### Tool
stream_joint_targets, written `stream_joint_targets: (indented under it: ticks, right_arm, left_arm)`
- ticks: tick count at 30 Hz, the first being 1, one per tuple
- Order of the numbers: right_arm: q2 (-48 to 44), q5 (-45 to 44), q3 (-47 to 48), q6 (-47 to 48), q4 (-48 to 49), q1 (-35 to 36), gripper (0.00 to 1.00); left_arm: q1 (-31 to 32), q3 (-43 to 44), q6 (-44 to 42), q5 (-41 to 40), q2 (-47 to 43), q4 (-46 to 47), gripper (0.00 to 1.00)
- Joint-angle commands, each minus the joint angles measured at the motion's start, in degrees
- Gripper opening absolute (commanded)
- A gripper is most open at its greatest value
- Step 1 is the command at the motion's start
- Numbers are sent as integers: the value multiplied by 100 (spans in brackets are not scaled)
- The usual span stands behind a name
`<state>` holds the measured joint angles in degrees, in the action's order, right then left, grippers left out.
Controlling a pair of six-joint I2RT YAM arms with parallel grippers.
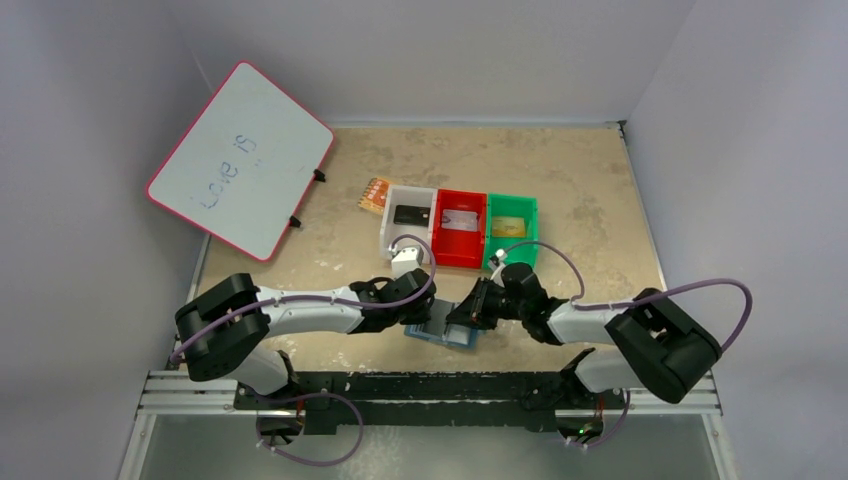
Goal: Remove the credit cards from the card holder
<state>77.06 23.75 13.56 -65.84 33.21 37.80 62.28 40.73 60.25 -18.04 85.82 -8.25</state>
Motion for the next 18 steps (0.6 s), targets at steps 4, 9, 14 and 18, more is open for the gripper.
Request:
stream_joint_targets:
  ticks: [4,9,14,18]
  right_arm:
    - [141,70,32,-67,310,-13,11]
    - [0,98,-64,-82,366,-16,4]
    - [-356,81,-165,-86,261,-14,0]
    - [-562,37,-187,-66,66,-18,0]
  left_arm:
    - [38,-91,-180,83,293,-563,17]
    - [46,-113,-168,64,295,-580,16]
    - [44,-114,-155,41,329,-590,16]
    - [47,-97,-154,36,356,-603,15]
